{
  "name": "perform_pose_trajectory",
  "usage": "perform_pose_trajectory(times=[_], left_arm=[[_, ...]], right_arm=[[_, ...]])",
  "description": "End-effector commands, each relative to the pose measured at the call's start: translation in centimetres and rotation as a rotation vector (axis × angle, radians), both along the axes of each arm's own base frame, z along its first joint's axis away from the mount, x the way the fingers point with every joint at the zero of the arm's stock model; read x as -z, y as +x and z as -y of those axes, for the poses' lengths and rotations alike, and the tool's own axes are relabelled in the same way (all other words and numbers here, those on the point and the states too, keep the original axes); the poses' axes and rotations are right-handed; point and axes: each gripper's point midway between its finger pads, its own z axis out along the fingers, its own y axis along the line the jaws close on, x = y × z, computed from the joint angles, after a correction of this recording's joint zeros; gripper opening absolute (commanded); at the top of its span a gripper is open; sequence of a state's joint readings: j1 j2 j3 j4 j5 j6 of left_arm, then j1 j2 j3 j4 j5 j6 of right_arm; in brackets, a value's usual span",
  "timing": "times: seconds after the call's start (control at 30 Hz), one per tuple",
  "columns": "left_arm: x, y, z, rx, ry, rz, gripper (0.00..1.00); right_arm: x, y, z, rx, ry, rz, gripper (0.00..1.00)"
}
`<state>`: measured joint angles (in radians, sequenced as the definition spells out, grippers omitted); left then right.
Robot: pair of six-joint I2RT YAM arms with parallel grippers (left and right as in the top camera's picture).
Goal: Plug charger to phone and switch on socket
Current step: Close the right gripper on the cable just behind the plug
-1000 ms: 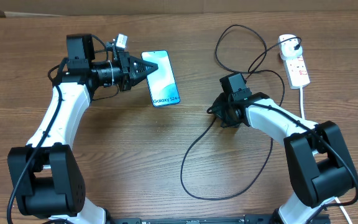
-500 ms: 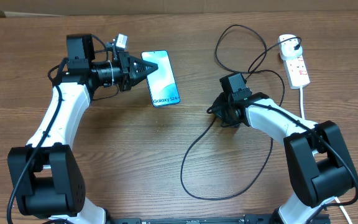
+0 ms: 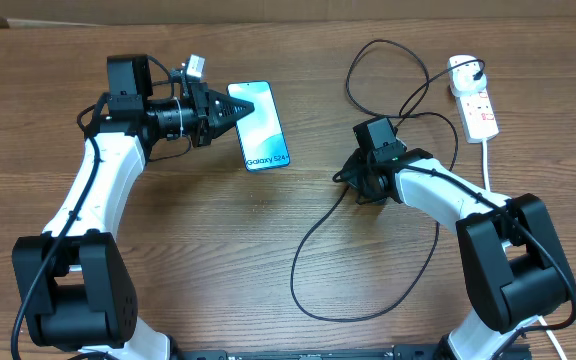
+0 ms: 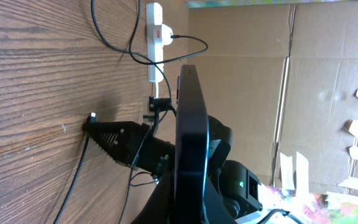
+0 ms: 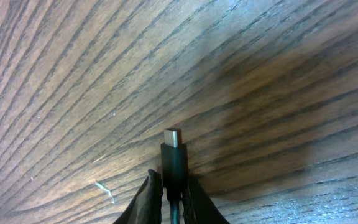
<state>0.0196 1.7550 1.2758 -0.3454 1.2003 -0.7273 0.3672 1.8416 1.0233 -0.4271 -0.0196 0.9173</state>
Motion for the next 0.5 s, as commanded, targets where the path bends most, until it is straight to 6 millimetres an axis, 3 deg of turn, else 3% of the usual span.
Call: perform_pose_trajectory(times=[0.0,0.47], left_arm=[[-0.84,-0.28,0.41,0.025,-0.024,0.010,0.04],[-0.83,-0.27,0.41,0.025,-0.024,0.010,0.04]], right_arm=[[0.26,0.32,0.04,0.006,-0.015,0.004,0.11],[0.17,0.15,-0.60,-0.018,0.017,-0.005,0.04]])
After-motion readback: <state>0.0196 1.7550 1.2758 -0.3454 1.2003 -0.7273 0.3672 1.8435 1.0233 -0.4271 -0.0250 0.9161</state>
